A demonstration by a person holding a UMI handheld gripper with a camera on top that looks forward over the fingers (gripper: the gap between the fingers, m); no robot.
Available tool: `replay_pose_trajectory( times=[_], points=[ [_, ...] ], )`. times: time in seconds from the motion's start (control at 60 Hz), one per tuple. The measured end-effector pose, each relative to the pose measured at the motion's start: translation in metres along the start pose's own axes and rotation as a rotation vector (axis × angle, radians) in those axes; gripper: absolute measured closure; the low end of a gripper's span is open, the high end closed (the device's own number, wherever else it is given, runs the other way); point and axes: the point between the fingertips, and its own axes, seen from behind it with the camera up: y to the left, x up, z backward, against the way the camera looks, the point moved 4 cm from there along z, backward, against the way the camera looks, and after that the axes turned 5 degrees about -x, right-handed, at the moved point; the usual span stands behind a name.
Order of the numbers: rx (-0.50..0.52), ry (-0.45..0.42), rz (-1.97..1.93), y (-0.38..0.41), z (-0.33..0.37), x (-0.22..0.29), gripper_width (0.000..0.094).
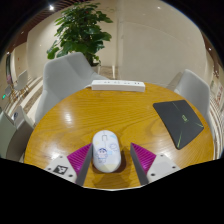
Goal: Arrange mouse
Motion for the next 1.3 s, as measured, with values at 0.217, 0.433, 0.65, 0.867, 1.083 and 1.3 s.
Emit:
replay_pose_trajectory(
  times=[0.217,0.433,0.65,0.867,1.083,1.3],
  points=[
    [0.001,0.004,0.023,-0.003,-0.004,0.003,0.0496],
    [0.018,-0.047,-0.015,-0.028,0.021,0.05,0.0575],
    [-0.12,-0.188,-0.122,-0.154,0.015,0.157,0.0575],
    [-0.241,-0.109,-0.203,-0.268,-0.061,0.127,0.0577],
    [-0.209,-0.003,-0.198,-0.272,-0.087,0.07,0.0566],
    [-0.197,0.008,-0.225,-0.27,-0.084,0.063,0.0213]
  ],
)
